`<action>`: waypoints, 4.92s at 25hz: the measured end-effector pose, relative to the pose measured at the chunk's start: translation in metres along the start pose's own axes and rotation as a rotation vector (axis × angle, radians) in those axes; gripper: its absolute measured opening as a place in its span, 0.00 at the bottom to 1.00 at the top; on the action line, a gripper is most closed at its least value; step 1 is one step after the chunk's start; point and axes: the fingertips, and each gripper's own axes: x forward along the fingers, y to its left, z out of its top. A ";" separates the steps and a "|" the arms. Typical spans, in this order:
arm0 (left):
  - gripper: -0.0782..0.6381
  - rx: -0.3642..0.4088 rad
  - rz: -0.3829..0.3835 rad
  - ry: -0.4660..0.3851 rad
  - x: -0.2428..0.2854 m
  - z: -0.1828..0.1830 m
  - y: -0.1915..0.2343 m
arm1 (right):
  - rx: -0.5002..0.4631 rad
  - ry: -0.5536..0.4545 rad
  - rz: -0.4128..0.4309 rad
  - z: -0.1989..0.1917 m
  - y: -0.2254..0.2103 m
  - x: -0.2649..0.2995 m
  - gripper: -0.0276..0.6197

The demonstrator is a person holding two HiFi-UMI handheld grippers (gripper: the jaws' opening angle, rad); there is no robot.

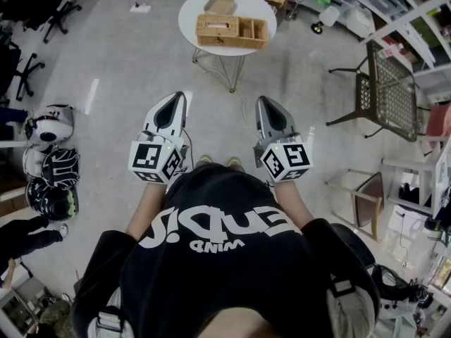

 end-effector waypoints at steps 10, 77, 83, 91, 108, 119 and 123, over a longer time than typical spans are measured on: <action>0.11 -0.002 -0.038 -0.018 0.004 0.001 0.024 | 0.019 -0.038 0.005 -0.005 0.012 0.012 0.03; 0.34 -0.044 -0.026 0.164 0.452 0.026 0.239 | 0.070 0.033 0.043 0.081 -0.223 0.414 0.03; 0.43 -0.073 -0.054 0.277 0.482 -0.015 0.263 | 0.080 0.041 0.015 0.080 -0.229 0.428 0.03; 0.41 -0.086 -0.078 0.424 0.515 -0.077 0.283 | 0.090 0.069 -0.020 0.074 -0.236 0.435 0.03; 0.39 -0.182 -0.129 0.737 0.545 -0.205 0.299 | 0.090 0.125 -0.082 0.059 -0.250 0.432 0.03; 0.37 -0.274 -0.185 0.809 0.554 -0.226 0.298 | 0.096 0.149 -0.125 0.053 -0.259 0.435 0.03; 0.36 -0.337 -0.223 0.821 0.555 -0.230 0.296 | 0.098 0.156 -0.134 0.050 -0.260 0.434 0.03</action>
